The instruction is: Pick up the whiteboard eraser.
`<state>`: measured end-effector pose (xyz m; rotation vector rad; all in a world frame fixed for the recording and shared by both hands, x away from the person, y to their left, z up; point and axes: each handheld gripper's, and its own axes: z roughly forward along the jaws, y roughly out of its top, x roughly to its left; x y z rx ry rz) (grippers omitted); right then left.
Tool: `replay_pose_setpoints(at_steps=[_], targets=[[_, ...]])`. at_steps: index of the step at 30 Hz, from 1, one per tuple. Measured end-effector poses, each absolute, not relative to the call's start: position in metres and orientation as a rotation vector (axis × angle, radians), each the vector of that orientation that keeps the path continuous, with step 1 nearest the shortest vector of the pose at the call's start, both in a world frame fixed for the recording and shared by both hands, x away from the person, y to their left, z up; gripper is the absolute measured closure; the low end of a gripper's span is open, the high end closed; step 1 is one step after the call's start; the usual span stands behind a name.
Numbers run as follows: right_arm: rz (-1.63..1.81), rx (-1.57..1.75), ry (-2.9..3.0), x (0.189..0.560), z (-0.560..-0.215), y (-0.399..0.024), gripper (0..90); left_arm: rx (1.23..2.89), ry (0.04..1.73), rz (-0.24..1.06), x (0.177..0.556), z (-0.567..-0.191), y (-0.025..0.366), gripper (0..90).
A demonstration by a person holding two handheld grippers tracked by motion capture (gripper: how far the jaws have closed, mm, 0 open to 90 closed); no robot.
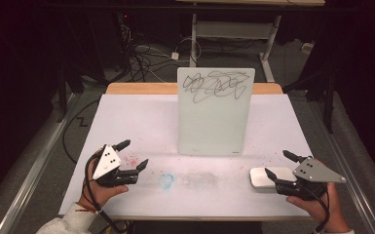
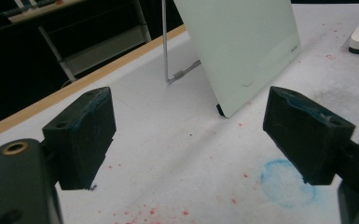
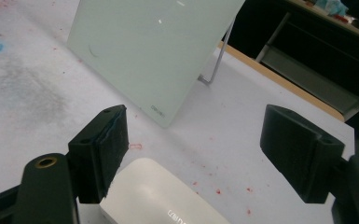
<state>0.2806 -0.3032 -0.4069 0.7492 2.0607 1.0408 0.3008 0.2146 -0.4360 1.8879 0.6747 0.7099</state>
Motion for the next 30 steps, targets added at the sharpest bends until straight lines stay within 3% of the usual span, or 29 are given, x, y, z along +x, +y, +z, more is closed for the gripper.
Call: replay_pose_setpoints(at_steps=[10, 16, 24, 30], targets=[[0.981, 0.752, 2.138, 0.284, -0.404, -0.317, 22.0, 1.948, 0.772, 0.664, 0.299, -0.455, 0.228, 19.1], [0.831, 0.7, 2.391, 0.304, -0.396, -0.331, 21.0, 1.993, 0.774, 0.637, 0.299, -0.46, 0.225, 18.9], [0.464, 0.468, 2.751, 0.331, -0.408, -0.313, 21.4, 2.062, 0.774, 0.605, 0.297, -0.465, 0.22, 18.9], [0.399, 0.415, 2.845, 0.35, -0.419, -0.311, 23.1, 2.094, 0.778, 0.584, 0.298, -0.469, 0.218, 18.9]])
